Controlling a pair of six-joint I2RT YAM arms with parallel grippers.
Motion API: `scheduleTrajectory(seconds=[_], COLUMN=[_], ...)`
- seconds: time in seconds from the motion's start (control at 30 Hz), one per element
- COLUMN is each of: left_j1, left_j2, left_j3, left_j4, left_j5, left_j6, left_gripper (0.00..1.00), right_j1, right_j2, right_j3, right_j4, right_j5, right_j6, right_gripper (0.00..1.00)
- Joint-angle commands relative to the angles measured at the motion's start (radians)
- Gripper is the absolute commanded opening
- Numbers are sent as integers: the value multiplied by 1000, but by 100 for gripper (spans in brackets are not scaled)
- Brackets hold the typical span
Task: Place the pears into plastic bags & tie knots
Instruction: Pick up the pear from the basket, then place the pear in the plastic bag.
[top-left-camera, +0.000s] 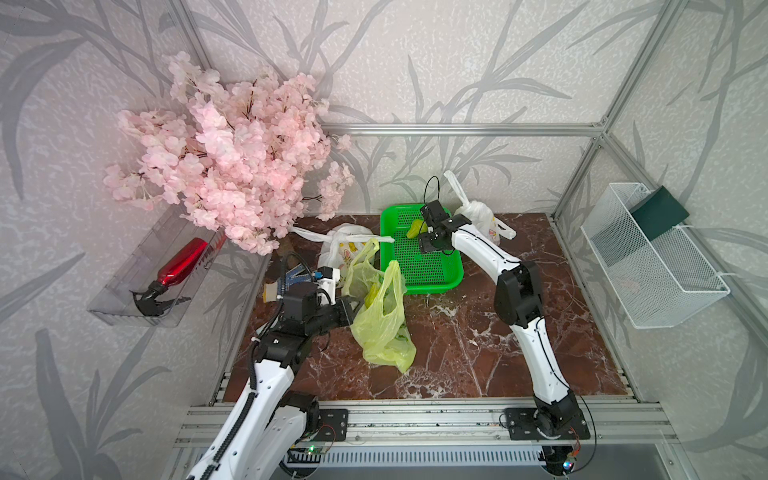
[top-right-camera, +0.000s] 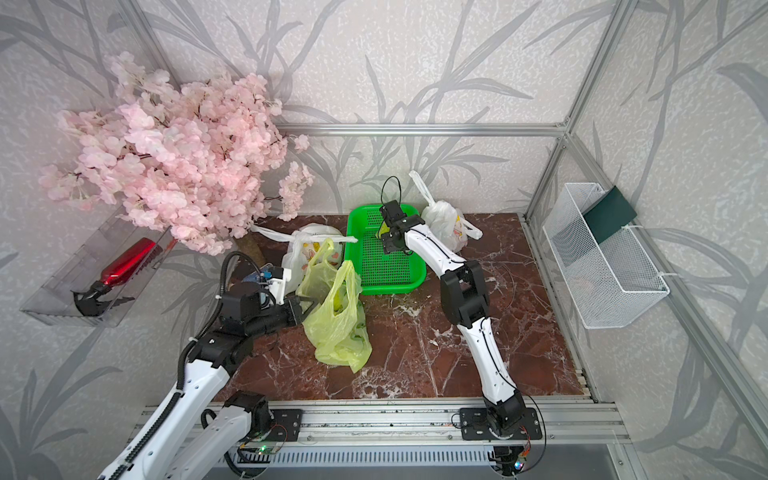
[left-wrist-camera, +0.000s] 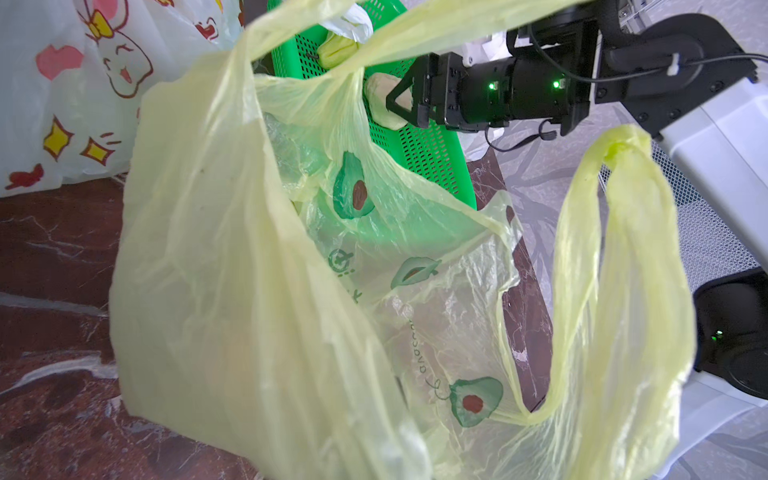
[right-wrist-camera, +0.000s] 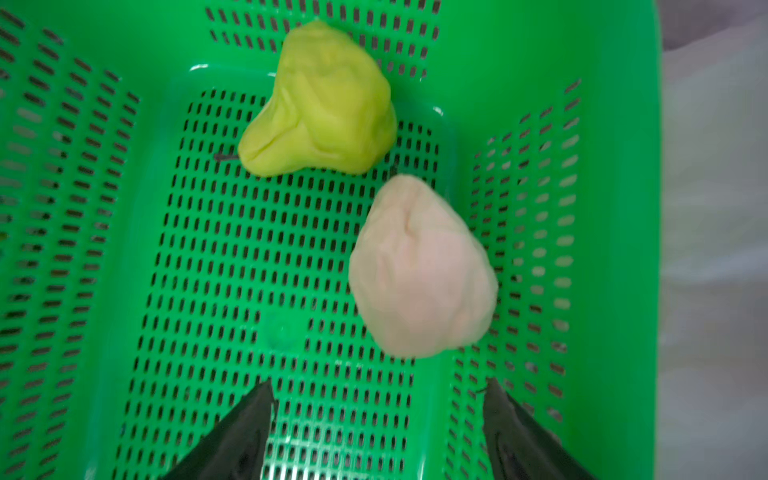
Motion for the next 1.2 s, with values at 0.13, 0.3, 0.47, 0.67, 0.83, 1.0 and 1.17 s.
scheduleTrajectory(seconds=[0.13,0.3,0.47,0.67,0.83,1.0,1.17], left_j1=[-8,-8,-8,-7,-7,-8,-9], left_j2=[15,-3,-21,-88,-98,-112,-117], left_j3=[0,4,-17,-37,-26,-49,-52], left_j4=[30,-6,-21,-88,-122,-98,-83], left_j5=[7,-25,-71,-292,-307,-300,-295], left_j6=[15,44,48,21,34,24,28], left_gripper=[0,0,0,0,0,0,0], right_j1=[12,18,77,173,290,423,467], right_j2=[247,238,-95,-482,-649,-592,-470], right_j3=[321,396,53,-345,-430,-325,-322], right_j4=[-186,-272,-105,51,120,145,176], right_j5=[161,113,35,-224,-412,-563,-652], right_j6=[-103,-92,-109,-52,-3,97,201], right_gripper=[77,54,41,36,32,31,28])
